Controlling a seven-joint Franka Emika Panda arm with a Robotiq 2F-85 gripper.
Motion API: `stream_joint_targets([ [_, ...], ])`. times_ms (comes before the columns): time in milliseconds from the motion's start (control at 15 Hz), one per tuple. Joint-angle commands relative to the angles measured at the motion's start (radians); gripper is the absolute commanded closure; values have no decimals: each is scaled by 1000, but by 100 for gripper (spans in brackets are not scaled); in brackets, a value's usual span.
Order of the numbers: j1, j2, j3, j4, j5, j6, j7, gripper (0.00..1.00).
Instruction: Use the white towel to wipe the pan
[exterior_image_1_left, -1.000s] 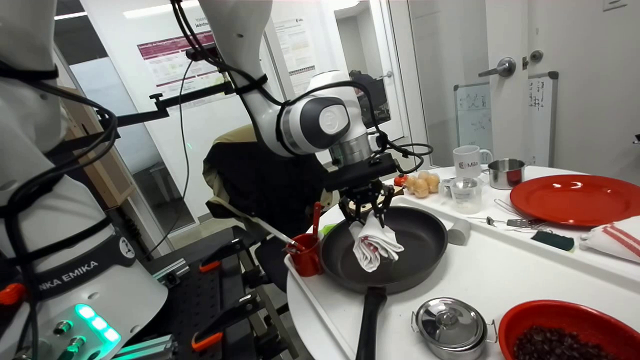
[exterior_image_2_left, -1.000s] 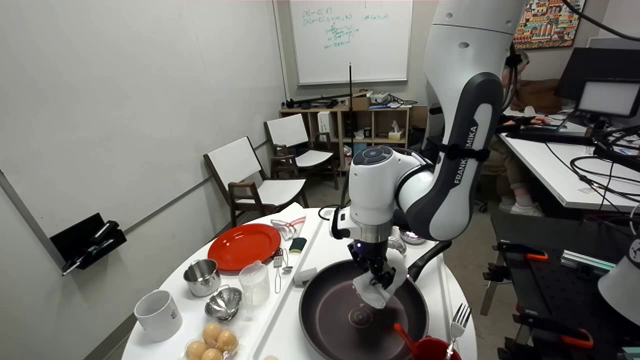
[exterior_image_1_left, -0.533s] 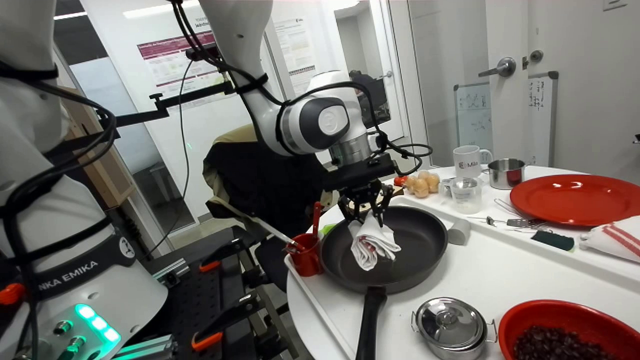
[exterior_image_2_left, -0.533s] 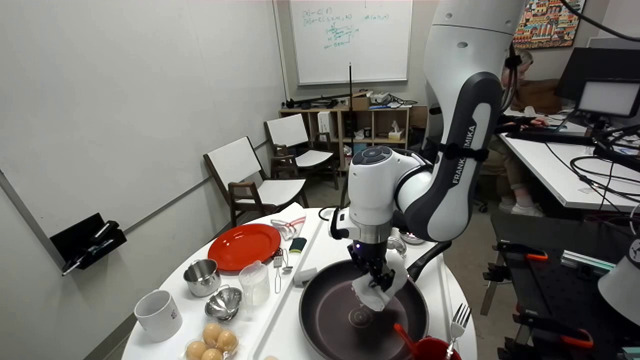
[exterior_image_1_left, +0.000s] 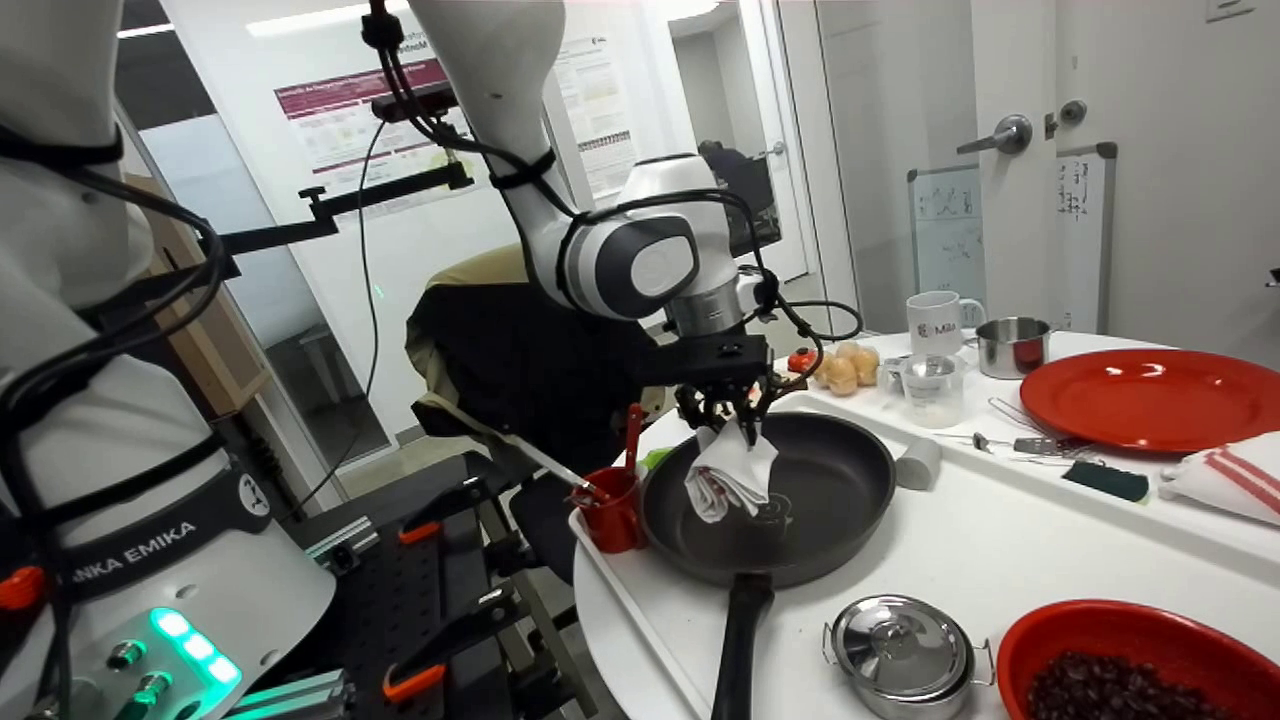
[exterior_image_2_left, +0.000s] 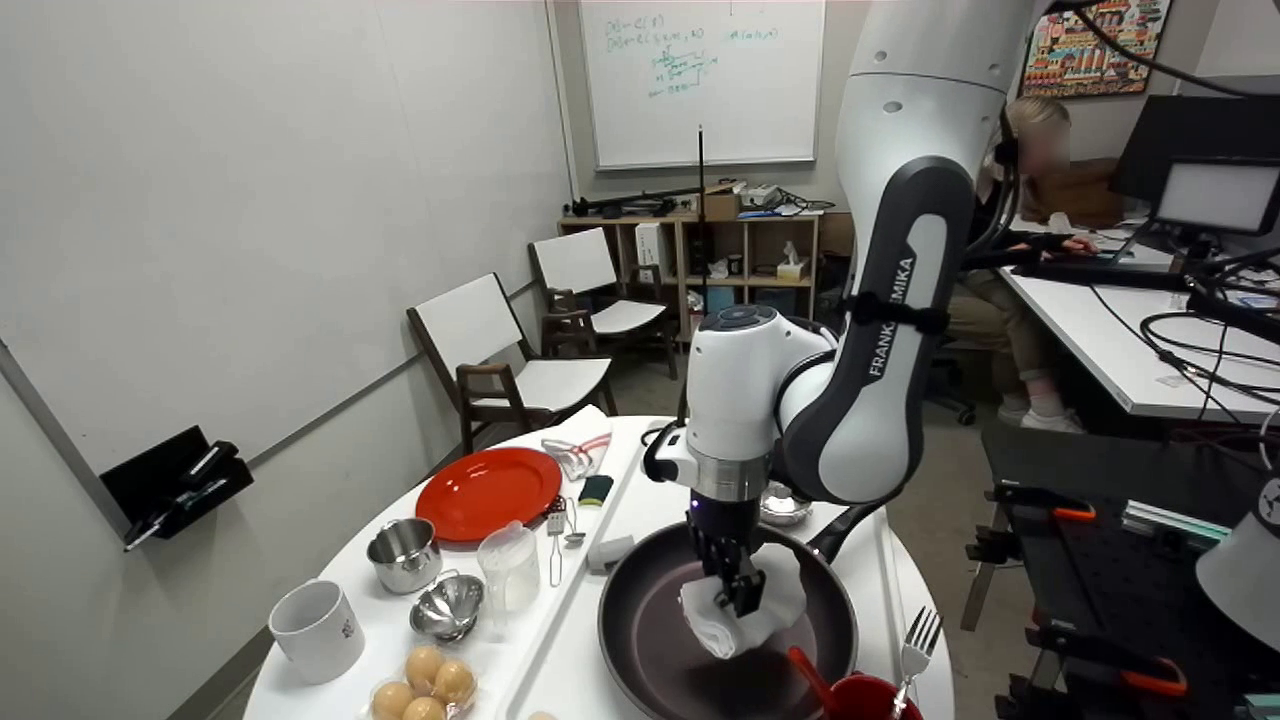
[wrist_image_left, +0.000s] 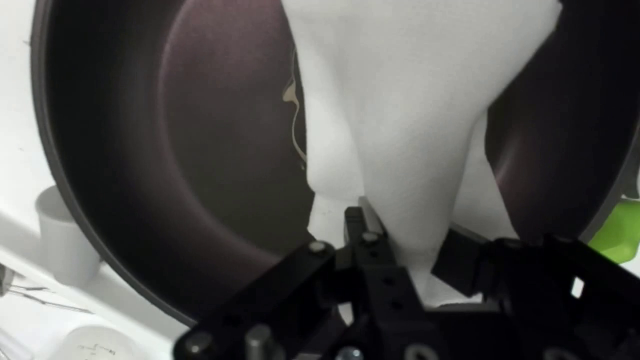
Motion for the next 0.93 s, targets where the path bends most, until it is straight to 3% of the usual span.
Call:
stream_joint_targets([
  [0,28,65,-51,35,11,78,91,96],
  [267,74,156,-130,76,15,129,181,96],
  [867,132,269,-201,142,36,184,303,96],
])
